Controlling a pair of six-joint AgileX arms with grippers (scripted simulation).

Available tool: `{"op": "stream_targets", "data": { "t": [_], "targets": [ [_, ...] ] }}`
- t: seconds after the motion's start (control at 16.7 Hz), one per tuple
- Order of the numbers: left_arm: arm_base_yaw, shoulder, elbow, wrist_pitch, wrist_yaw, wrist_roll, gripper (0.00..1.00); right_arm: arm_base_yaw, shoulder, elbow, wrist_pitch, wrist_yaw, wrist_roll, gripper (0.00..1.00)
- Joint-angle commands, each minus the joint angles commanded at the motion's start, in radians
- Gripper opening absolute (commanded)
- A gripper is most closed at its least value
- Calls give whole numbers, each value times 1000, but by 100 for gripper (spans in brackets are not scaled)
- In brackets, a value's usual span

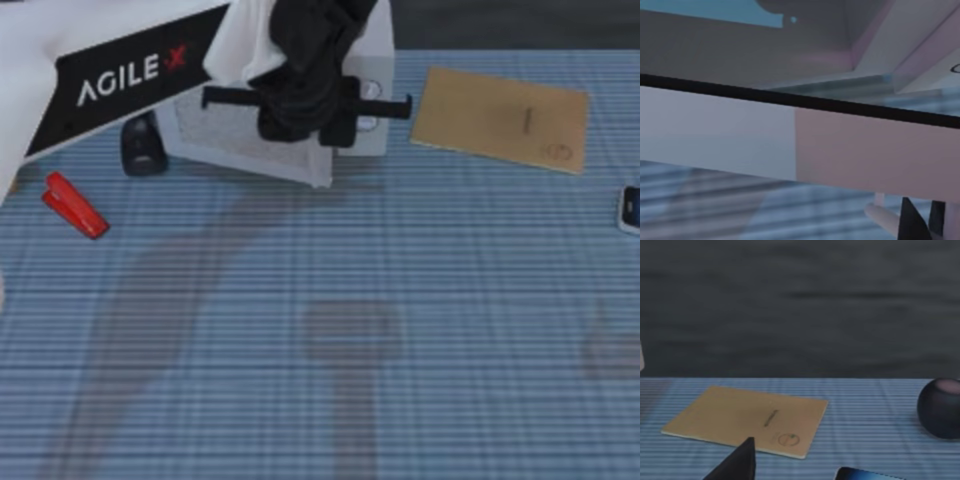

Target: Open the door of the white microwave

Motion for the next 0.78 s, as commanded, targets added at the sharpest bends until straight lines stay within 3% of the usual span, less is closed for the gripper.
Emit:
{"op": "stream_targets", "data": {
  "t": [0.78],
  "targets": [
    [-4,-8,-17,8,7,10,0,0,0,0,0,0,0,100]
  ]
}}
